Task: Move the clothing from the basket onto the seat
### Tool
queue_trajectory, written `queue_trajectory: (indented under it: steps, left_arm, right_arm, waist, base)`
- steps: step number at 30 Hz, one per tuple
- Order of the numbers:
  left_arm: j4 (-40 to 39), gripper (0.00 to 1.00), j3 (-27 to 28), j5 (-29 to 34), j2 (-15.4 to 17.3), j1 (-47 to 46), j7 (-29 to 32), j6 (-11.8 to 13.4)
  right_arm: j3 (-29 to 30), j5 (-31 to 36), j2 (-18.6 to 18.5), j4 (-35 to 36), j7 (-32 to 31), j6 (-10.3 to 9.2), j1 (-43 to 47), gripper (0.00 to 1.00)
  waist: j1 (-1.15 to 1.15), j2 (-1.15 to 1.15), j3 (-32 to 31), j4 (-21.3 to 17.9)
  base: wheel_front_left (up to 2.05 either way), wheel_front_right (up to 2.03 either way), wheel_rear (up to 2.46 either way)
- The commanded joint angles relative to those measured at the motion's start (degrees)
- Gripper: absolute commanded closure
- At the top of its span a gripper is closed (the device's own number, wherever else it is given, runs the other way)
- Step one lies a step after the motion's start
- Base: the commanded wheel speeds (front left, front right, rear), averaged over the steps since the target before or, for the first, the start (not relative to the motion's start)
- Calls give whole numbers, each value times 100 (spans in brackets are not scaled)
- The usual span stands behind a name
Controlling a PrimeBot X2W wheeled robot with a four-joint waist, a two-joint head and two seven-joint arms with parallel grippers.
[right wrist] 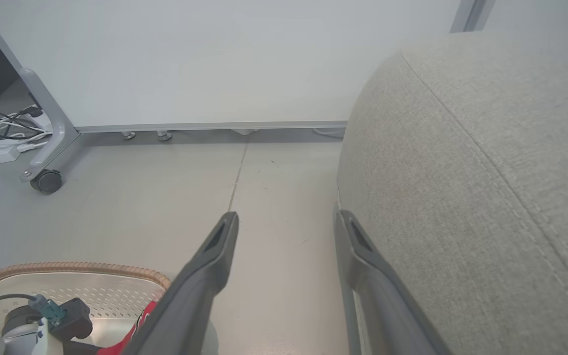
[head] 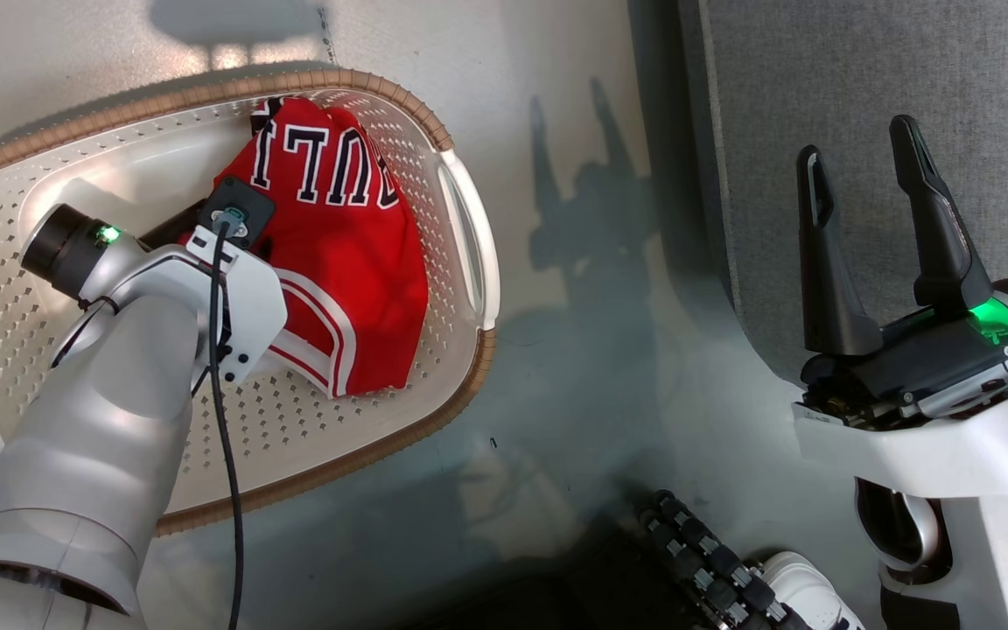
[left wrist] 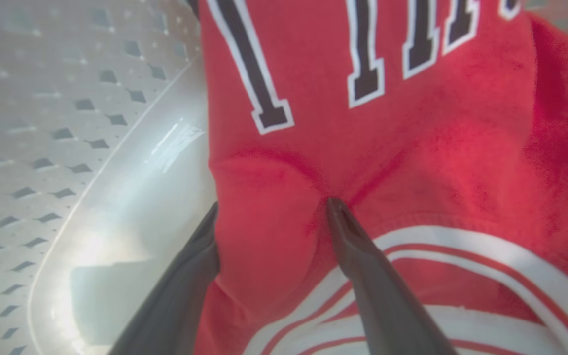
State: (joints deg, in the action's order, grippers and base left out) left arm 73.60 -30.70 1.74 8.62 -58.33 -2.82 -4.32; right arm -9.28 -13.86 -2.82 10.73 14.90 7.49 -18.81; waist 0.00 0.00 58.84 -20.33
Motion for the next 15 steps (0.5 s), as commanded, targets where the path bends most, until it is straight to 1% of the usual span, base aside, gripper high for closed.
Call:
queue_trajectory:
  steps: [1, 9, 15]
  left_arm:
    - [23, 0, -38, 22, 47, -118, 149, -10]
    - [34, 0, -245, 109, 94, -98, 867, -45]
    - [39, 0, -298, 54, 137, -54, 1235, 18]
  right_arm:
    - [30, -22, -3, 53, 28, 1, 23, 0]
    - [-15, 79, -4, 149, 28, 1, 102, 0]
    - [-50, 99, -4, 162, 29, 1, 107, 0]
  waist:
    - [0, 0, 11, 13]
    - [0, 0, 59, 38]
    - [0, 0, 80, 46]
  base:
    - [0, 0, 0]
    - [0, 0, 0]
    - [0, 0, 0]
